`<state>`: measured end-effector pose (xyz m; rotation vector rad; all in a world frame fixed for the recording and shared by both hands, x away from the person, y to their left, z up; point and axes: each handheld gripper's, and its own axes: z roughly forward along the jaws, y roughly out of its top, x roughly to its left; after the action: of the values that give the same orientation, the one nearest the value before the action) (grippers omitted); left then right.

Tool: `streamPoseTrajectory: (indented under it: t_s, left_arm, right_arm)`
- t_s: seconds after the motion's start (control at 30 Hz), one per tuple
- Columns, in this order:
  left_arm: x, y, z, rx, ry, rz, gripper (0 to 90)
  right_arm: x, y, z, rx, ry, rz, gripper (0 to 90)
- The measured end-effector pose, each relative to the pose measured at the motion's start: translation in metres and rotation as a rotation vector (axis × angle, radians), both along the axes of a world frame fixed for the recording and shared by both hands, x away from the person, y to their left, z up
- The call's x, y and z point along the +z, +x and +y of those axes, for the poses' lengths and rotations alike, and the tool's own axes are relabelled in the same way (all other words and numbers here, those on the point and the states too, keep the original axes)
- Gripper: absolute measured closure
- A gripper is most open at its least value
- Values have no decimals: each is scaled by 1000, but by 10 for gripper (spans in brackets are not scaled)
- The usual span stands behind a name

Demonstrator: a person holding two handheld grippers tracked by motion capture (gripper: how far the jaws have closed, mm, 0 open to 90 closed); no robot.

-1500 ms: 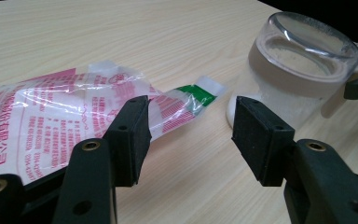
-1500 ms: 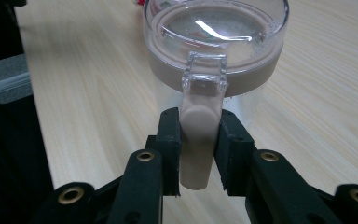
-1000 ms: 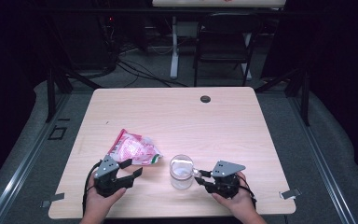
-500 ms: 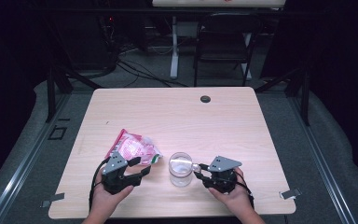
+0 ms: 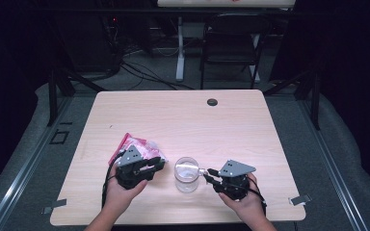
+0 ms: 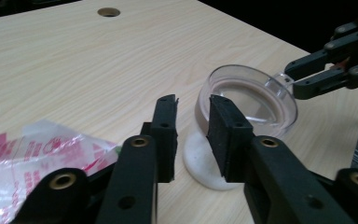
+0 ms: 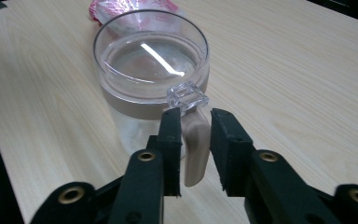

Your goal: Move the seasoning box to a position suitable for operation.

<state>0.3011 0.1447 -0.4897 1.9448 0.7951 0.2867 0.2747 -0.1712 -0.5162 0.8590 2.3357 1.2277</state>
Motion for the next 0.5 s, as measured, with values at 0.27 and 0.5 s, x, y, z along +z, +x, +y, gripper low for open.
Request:
streamPoseTrajectory:
  t_s: [0.27,0.5]
  left_arm:
    - [-1,9,-16,-44,20,38,857]
    - [-1,16,-24,-52,31,68,883]
  right_arm:
    - [-4,7,0,-18,-22,24,783]
    - [-4,18,-6,-70,19,69,778]
